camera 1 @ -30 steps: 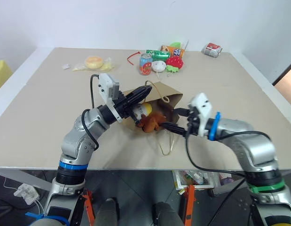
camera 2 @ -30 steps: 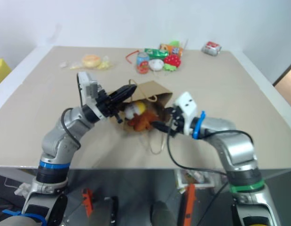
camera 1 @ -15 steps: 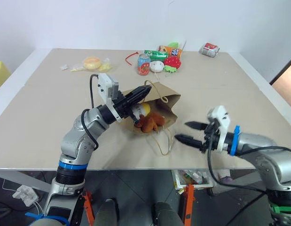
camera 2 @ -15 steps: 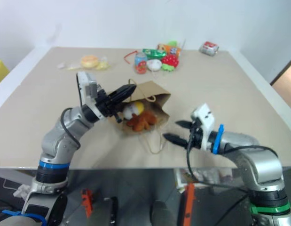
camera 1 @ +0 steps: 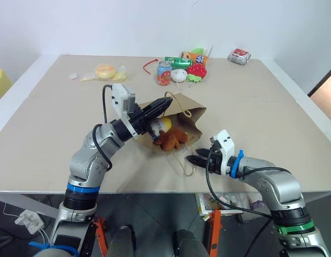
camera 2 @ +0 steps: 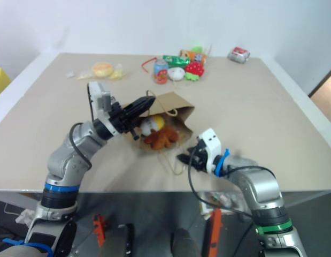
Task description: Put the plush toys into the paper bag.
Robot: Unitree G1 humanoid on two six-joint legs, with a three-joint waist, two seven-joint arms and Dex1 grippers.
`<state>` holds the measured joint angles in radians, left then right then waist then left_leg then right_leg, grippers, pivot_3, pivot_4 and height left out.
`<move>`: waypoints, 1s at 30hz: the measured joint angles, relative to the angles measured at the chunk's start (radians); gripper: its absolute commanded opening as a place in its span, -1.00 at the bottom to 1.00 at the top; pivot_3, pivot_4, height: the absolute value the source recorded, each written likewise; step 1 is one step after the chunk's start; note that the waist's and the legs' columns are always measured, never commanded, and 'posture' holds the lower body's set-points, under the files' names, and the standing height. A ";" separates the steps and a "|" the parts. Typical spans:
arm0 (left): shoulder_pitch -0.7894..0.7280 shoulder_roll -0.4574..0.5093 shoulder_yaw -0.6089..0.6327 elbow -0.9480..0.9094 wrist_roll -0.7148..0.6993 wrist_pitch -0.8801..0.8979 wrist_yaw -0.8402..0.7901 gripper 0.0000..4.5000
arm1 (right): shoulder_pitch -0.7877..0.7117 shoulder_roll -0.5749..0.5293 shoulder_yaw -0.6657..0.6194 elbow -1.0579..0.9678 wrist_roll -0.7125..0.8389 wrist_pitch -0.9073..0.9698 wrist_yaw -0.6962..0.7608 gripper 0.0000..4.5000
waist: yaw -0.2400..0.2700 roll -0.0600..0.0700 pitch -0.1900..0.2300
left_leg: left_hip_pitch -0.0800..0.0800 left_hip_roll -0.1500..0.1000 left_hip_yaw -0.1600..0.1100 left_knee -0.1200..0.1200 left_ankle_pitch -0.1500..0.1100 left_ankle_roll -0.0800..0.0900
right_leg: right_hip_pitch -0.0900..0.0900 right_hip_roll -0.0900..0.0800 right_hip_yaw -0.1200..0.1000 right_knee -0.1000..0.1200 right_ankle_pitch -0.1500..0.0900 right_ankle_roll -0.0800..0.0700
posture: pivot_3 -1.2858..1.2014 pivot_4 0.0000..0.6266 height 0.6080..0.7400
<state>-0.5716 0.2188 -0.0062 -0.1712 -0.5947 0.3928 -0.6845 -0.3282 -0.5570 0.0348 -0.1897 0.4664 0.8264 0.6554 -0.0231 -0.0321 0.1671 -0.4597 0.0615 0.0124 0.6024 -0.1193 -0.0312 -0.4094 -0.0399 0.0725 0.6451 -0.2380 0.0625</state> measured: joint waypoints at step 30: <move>-0.368 -0.068 0.289 0.370 -0.261 0.535 0.488 -1.00 | -0.260 0.127 -0.371 0.059 0.367 0.029 -0.128 -0.96 | 0.000 0.002 0.002 | -0.002 0.000 -0.003 -0.001 0.000 0.000 | -0.002 0.002 -0.001 0.000 0.002 0.005 | 0.03 -0.52 1.00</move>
<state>-0.9393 0.1507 0.2829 0.1989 -0.8555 0.9281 -0.1969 -0.5886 -0.4299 -0.3360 -0.1302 0.8337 0.8556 0.5278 -0.0232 -0.0306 0.1695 -0.4621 0.0616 0.0092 0.6011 -0.1193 -0.0311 -0.4110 -0.0378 0.0717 0.6453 -0.2356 0.0679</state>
